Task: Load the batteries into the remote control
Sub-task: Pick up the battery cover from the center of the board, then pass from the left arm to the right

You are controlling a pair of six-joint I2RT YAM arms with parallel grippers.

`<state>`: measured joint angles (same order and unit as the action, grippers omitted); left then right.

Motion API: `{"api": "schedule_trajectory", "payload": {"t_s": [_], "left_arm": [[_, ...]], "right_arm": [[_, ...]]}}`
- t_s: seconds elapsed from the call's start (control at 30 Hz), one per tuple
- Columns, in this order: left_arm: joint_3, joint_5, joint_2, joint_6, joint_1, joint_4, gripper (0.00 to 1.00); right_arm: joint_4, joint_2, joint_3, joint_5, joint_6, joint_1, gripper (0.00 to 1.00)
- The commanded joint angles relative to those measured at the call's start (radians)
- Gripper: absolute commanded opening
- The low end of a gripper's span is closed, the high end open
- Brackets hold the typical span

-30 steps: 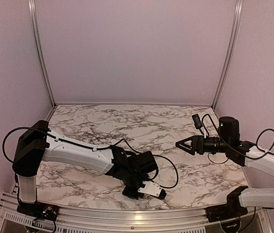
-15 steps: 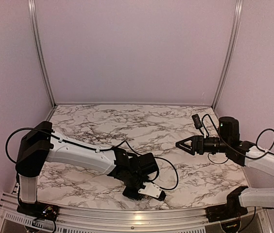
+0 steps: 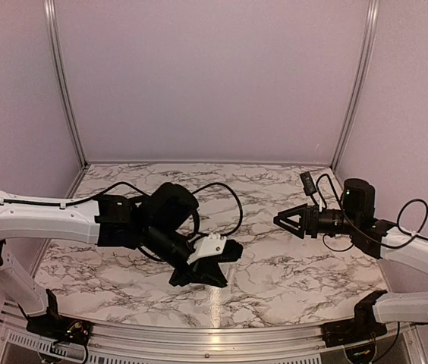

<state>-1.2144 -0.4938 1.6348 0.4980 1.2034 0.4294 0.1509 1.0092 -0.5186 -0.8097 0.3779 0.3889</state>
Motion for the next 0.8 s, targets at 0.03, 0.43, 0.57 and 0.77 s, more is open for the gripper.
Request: {"api": "schedule_trajectory", "payload": {"t_s": [0.03, 0.43, 0.57, 0.77], "left_arm": [[0.134, -0.417, -0.214, -0.333, -0.126, -0.389, 0.0], [0.114, -0.686, -0.327, -0.367, -0.133, -0.333, 0.0], [0.117, -0.708, -0.345, -0.36, -0.131, -0.332, 0.0], [0.125, -0.749, -0.349, -0.348, -0.125, -0.329, 0.0]], "right_arm": [[0.22, -0.001, -0.051, -0.14, -0.006, 0.054, 0.71], [0.082, -0.029, -0.274, -0.159, -0.33, 0.382, 0.68], [0.038, 0.026, -0.347, -0.191, -0.374, 0.479, 0.65], [-0.103, 0.109, -0.452, -0.164, -0.507, 0.609, 0.57]]}}
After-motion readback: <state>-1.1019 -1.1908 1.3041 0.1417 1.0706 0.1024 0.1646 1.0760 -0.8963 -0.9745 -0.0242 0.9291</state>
